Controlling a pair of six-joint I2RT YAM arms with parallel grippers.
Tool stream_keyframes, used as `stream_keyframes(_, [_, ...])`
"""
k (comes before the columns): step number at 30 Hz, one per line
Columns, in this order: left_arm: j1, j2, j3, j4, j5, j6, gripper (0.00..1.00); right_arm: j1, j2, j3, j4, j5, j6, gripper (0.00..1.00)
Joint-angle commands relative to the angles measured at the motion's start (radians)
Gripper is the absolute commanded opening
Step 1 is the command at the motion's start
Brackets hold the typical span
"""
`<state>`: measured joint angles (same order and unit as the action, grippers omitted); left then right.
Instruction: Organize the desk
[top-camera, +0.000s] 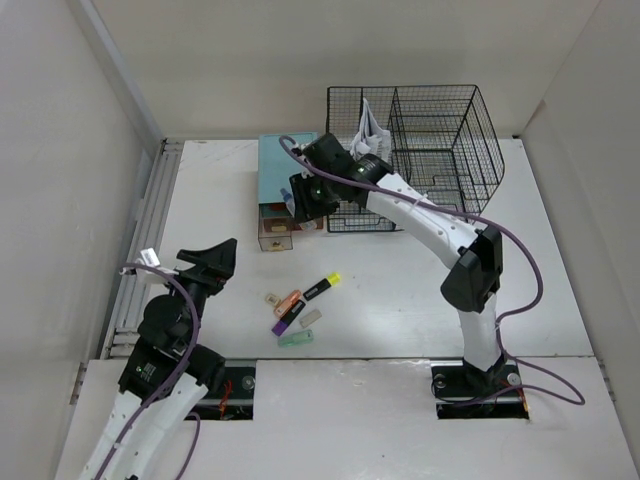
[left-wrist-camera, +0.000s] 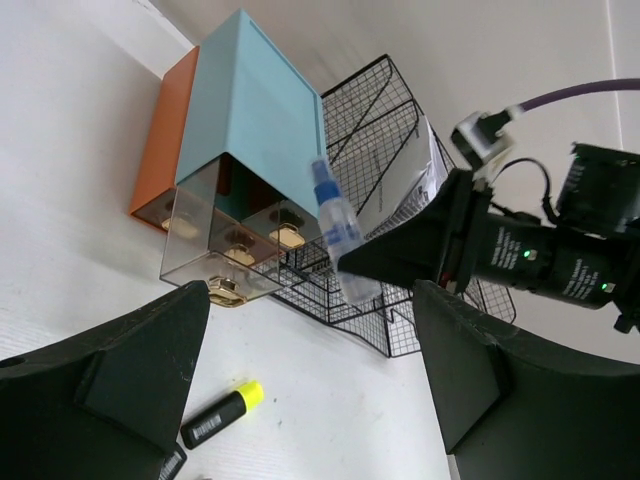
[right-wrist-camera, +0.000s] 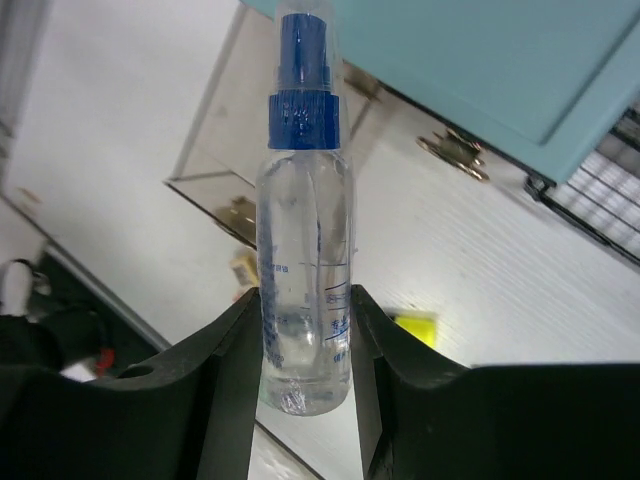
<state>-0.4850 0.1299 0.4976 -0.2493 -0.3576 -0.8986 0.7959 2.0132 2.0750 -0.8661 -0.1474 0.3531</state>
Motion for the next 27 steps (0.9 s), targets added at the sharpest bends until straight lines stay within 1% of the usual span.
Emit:
stream_keyframes(1, [-0.006, -0.015, 0.012, 0.015, -0.026, 0.017, 0.8, 0.028, 0.001, 0.046, -0.083, 0.085, -0.06, 0.0])
stream_keyframes(4, [-0.006, -0.015, 0.012, 0.015, -0.026, 0.027, 0.8, 0.049, -0.011, 0.037, -0.083, 0.075, -0.069, 0.0])
stream_keyframes(10, [-0.006, -0.024, 0.012, 0.015, -0.035, 0.027, 0.8, 0.081, -0.011, 0.017, -0.093, 0.006, -0.069, 0.0])
stream_keyframes(18, [-0.006, -0.062, 0.002, -0.004, -0.035, 0.027, 0.8, 0.091, -0.002, -0.003, -0.093, -0.063, -0.088, 0.0])
stream_keyframes(20, [-0.006, -0.062, 0.002, -0.013, -0.035, 0.027, 0.8, 0.091, 0.008, 0.011, -0.102, -0.101, -0.097, 0.0])
stream_keyframes(22, [-0.006, -0.062, 0.002, -0.013, -0.035, 0.027, 0.8, 0.091, 0.022, 0.034, -0.102, -0.125, -0.126, 0.0])
stream_keyframes(23, [-0.006, -0.062, 0.002, -0.013, -0.035, 0.027, 0.8, 0.091, 0.022, 0.045, -0.102, -0.164, -0.141, 0.0])
stream_keyframes(27, [-0.006, -0.062, 0.002, -0.013, -0.044, 0.036, 0.8, 0.091, 0.042, 0.105, -0.054, -0.219, -0.256, 0.0])
